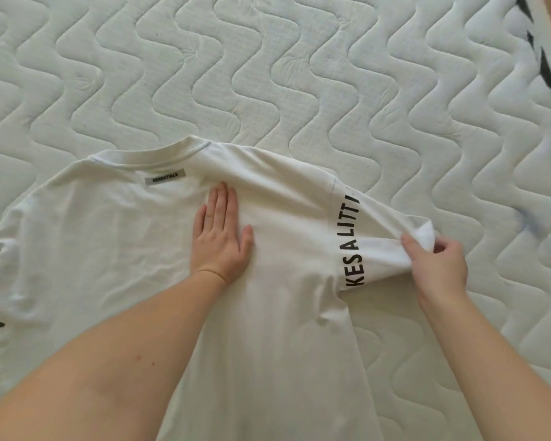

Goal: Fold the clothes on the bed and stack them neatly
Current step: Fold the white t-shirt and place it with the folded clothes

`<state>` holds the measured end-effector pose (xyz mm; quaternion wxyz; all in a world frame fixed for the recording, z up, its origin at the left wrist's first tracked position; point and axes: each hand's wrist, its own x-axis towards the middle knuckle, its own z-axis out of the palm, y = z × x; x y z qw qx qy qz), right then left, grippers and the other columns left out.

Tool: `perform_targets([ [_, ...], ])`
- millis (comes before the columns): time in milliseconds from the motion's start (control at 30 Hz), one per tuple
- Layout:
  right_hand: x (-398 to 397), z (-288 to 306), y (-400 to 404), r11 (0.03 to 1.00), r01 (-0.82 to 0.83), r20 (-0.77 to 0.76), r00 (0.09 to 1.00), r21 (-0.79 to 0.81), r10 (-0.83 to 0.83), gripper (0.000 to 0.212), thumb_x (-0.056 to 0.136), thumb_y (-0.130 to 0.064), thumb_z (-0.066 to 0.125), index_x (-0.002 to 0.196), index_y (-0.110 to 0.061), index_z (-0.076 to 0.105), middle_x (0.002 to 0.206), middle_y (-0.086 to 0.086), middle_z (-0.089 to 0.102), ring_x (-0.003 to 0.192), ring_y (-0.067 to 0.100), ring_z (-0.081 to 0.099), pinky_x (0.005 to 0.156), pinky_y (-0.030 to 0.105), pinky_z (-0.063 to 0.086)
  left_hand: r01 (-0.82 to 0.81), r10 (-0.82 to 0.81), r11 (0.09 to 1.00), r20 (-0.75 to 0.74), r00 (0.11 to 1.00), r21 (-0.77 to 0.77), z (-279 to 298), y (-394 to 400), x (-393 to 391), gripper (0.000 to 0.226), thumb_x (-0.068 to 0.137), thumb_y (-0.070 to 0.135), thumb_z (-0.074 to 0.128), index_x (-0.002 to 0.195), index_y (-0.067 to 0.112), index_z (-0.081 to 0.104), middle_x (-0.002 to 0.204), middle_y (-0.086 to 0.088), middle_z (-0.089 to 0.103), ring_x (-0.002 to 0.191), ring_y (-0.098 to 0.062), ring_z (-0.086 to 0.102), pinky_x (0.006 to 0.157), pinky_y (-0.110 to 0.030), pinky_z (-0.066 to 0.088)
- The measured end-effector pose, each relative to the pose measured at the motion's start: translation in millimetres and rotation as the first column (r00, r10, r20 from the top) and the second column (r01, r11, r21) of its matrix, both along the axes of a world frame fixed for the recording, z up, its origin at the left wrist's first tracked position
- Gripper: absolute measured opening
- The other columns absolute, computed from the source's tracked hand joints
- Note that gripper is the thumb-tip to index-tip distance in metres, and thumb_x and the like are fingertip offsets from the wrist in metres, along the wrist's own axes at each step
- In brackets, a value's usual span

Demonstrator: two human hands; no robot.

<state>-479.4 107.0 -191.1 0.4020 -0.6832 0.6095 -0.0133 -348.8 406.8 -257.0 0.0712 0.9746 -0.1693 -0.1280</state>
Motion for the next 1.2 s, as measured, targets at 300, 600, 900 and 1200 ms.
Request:
perform_targets([
  [300,113.0,16.2,39.6,0.643,-0.731,0.195,0.612,-0.231,0.766,0.04,0.096,-0.023,0.061,0.133,-0.012,0.055,0.123,-0.002,0.058,0.121,0.02,0.05,0.104,0.022,0.034,0.019,-0.019,1.0,-0.001,1.0,0.003,-5.9,1.8,-1.1,0.072,0.094,0.046,0.026,0.158,0.019,0.005,0.165,-0.006,0.004,0.152,-0.018,0.003,0.121,-0.035,-0.002],
  [600,199.2,-13.2,38.1,0.37,-0.921,-0.245,0.389,-0.121,0.888,0.022,0.091,-0.041,0.063,0.098,-0.022,0.055,0.099,0.008,0.063,0.095,0.031,0.058,0.07,0.034,0.032,0.032,-0.032,0.999,-0.002,0.999,-0.001,-9.2,3.0,-1.6,0.072,0.093,0.045,0.025,0.158,0.018,0.007,0.165,-0.008,0.007,0.152,-0.018,0.002,0.122,-0.038,0.001],
  [900,151.5,-14.3,13.3,0.437,-0.88,-0.298,0.474,-0.187,0.828,0.039,0.084,-0.061,0.062,0.087,-0.024,0.052,0.08,-0.003,0.055,0.089,0.027,0.057,0.075,0.036,0.031,0.072,-0.071,0.997,0.031,0.997,-0.014,-10.7,5.6,-2.1,0.066,0.093,0.046,0.03,0.156,0.033,0.013,0.164,-0.016,0.008,0.152,-0.028,0.006,0.12,-0.044,0.008],
  [1200,89.3,-8.1,-7.5,0.56,-0.795,-0.374,0.605,-0.234,0.703,0.046,0.092,-0.06,0.05,0.073,-0.018,0.048,0.06,-0.005,0.036,0.068,0.027,0.042,0.057,0.036,0.028,0.076,-0.077,0.997,0.043,0.996,0.012,-12.0,5.4,-2.4,0.066,0.094,0.047,0.027,0.156,0.034,0.013,0.164,-0.016,0.009,0.151,-0.027,0.007,0.12,-0.044,0.008],
])
